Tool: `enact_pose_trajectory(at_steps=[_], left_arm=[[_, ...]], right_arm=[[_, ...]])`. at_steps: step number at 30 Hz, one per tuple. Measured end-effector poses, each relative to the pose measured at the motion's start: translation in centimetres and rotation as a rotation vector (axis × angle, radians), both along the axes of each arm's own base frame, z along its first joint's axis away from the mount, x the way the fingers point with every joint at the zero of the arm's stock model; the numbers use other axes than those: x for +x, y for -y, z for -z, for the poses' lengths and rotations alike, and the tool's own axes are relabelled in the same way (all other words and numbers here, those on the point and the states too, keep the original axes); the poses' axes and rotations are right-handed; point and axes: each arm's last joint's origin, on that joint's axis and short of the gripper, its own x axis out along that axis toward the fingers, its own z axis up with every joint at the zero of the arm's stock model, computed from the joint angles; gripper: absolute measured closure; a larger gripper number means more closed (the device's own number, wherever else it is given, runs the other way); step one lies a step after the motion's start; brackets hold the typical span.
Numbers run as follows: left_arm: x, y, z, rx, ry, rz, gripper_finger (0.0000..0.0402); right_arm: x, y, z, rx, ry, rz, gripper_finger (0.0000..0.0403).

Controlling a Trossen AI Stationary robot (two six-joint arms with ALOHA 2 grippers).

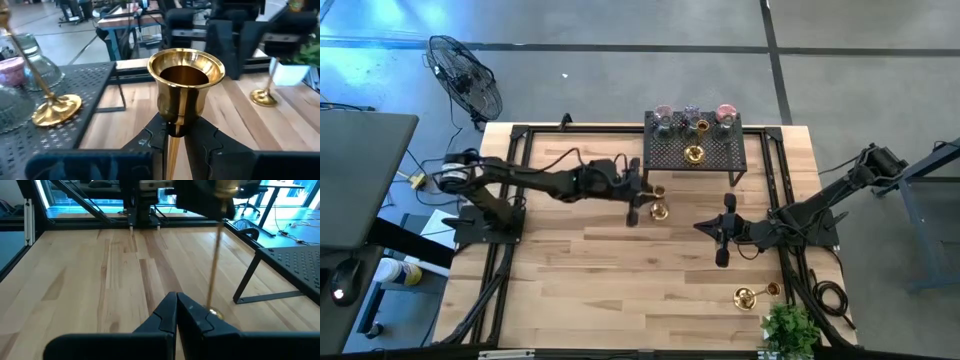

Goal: Pick & Place candle stick holders
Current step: Put the left metal candle holder on the shelf

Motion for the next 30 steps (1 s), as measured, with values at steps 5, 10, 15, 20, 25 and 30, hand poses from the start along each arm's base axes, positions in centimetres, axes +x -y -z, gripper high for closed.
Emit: enact_pose_trajectory(at_steps=[5, 10, 15, 20, 25, 30], left_arm=[[0.3, -1.1, 0.9, -0.026, -0.028, -0.015, 0.0366], [0.5, -1.5, 0.4, -0.022, 0.008, -0.039, 0.0366], [0.9, -2.1, -3.2, -0.06, 0.057, -0.031, 0.0366], [1.5, -2.2, -7.3, -0.034, -0.007, -0.055, 0.0366], [1.3, -3.5, -12.1, -0.016, 0.03, -0.075, 0.0366], [0.6, -5.4, -14.5, -0.016, 0.046, -0.115, 0.0366]], right_arm=[[0.0, 0.0, 0.0, -0.01, -0.002, -0.003, 0.0401], [0.0, 0.0, 0.0, -0.013, -0.001, -0.003, 0.0402], [0.0, 0.0, 0.0, -0.009, 0.0, -0.003, 0.0402], [0.0, 0.0, 0.0, -0.008, -0.001, -0.009, 0.0401], [0.0, 0.0, 0.0, -0.005, -0.003, -0.017, 0.0402], [0.0, -0.1, 0.0, -0.007, -0.004, -0.023, 0.0402]])
